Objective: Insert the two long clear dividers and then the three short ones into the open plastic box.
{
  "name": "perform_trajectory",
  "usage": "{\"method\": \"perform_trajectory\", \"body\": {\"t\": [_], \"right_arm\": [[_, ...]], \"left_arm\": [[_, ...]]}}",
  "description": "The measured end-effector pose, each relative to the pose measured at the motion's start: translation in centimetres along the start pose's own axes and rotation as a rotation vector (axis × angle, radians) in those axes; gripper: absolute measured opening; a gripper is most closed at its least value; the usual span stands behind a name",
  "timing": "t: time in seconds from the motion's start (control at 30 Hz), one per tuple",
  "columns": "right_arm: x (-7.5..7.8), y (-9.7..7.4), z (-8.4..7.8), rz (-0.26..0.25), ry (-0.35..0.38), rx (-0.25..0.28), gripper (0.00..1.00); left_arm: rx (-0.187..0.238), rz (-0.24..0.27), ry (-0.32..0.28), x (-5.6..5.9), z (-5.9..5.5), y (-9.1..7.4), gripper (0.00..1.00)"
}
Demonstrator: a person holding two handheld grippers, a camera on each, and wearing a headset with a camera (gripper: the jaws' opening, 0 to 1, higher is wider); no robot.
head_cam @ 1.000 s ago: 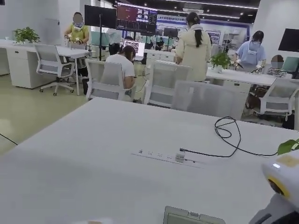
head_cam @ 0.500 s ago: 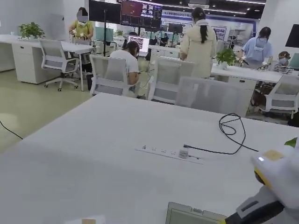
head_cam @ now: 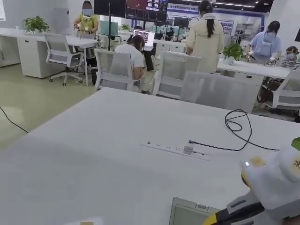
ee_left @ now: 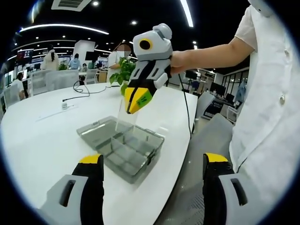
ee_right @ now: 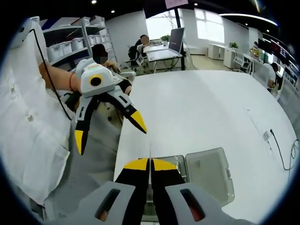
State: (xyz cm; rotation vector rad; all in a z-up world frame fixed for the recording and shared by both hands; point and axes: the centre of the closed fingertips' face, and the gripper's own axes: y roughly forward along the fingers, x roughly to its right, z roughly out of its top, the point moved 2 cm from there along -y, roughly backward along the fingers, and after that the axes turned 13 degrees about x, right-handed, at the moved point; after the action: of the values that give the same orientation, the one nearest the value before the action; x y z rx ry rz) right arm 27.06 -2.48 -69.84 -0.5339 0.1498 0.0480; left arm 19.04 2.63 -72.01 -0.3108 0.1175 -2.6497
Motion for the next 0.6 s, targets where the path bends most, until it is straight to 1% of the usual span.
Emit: {"method": "perform_trajectory", "body": {"t": [0.1,0.17,0.23,0.4,0.6], "right_arm": [[0.4,0.8,-1.0,-0.006,-0.005,-0.008,0.03],[0.7,1.2,-1.5,-0.010,-0.015,-0.018,0.03],[0.9,1.5,-1.9,-0.013,-0.018,-0.025,0.03],[1.6,1.8,-2.7,-0.031,-0.032,-0.042,0.03],[1.7,2.4,-3.2,-0.026,-0.021,-0.054,0.03]], "left_arm": [[-0.003,-0.003,-0.008,0.0,-0.3,0.0,0.94],[-0.005,0.000,-0.004,0.0,-0.5,0.0,0.96],[-0.004,0.002,-0.015,-0.1,-0.6,0.0,0.98],[-0.006,0.008,-0.022,-0.1,-1.0,-0.2,1.00],[-0.007,0.012,-0.026,-0.2,-1.1,-0.3,1.00]]}}
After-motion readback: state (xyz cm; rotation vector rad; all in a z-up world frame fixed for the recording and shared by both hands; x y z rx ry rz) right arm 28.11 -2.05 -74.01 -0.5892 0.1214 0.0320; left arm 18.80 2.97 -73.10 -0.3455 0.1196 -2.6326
